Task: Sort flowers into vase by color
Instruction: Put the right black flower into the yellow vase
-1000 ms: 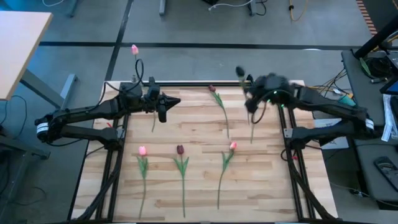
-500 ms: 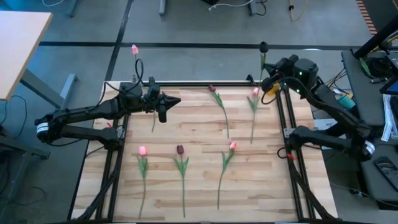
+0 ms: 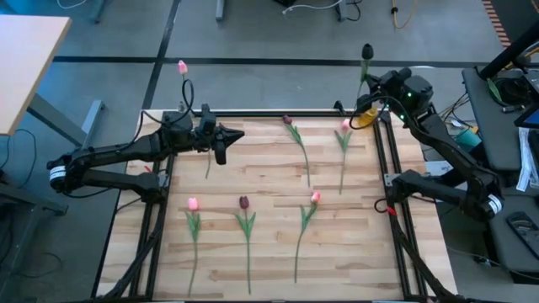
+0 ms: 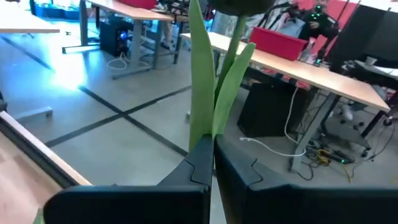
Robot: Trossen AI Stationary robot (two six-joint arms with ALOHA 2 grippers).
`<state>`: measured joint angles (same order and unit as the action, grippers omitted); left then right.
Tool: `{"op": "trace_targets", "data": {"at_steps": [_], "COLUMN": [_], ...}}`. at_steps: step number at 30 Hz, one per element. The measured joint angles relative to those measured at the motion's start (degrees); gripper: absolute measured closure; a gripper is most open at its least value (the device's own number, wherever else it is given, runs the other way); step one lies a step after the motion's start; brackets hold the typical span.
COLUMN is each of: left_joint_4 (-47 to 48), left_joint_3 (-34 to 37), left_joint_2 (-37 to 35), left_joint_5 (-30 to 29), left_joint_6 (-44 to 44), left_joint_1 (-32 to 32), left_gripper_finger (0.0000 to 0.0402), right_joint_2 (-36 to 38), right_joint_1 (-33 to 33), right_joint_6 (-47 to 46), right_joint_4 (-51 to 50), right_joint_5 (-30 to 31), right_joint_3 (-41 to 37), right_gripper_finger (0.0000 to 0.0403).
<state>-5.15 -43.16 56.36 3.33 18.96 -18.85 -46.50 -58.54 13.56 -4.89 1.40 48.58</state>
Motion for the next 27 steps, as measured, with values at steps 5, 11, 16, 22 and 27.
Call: {"op": "trace_targets", "data": {"at_steps": [5, 11, 16, 22, 27], "left_joint_4": [0.01, 0.01, 0.01, 0.03, 0.03], "left_joint_3": [0.0, 0.0, 0.0, 0.0, 0.0], "left_joint_2": [0.15, 0.15, 0.15, 0.15, 0.03], "left_joint_5": [-0.01, -0.01, -0.45, -0.44, -0.32], "left_joint_6": [-0.38, -1.56, -2.6, -3.41, -3.44], "left_joint_1": [-0.04, -0.09, -0.32, -0.68, -0.7], "left_gripper_finger": [0.0402, 0.0402, 0.0402, 0.0402, 0.0402], "right_joint_2": [0.09, -3.15, -9.54, -16.08, -18.59], "right_joint_1": [6.25, 18.03, 23.95, 23.19, 21.82], "right_joint_6": [-0.02, 3.04, 10.6, 12.13, 12.02], "right_joint_4": [1.7, 7.38, 17.11, 22.8, 23.63], "right_joint_5": [11.76, 35.51, 54.29, 63.1, 67.24], "right_joint_3": [0.01, 0.02, 0.02, 0.04, 0.04], "right_gripper_finger": [0.0394, 0.0394, 0.0394, 0.0394, 0.0394]}}
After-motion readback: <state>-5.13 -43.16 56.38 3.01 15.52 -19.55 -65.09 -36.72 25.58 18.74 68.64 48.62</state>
